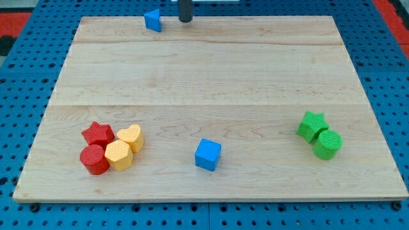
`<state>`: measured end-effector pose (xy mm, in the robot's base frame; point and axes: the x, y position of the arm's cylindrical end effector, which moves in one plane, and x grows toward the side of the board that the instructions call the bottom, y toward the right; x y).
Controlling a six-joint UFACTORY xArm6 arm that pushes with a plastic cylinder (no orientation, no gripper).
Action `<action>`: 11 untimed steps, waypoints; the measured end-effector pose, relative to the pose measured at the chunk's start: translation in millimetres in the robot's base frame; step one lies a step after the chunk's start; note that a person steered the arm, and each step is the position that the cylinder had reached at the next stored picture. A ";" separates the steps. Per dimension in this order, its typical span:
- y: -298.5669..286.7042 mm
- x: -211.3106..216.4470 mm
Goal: Move the blue triangle into the blue cube
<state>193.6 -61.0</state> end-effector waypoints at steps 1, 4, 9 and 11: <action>-67.8 2.1; -112.9 7.4; -146.2 52.5; -105.4 123.9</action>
<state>317.6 -166.4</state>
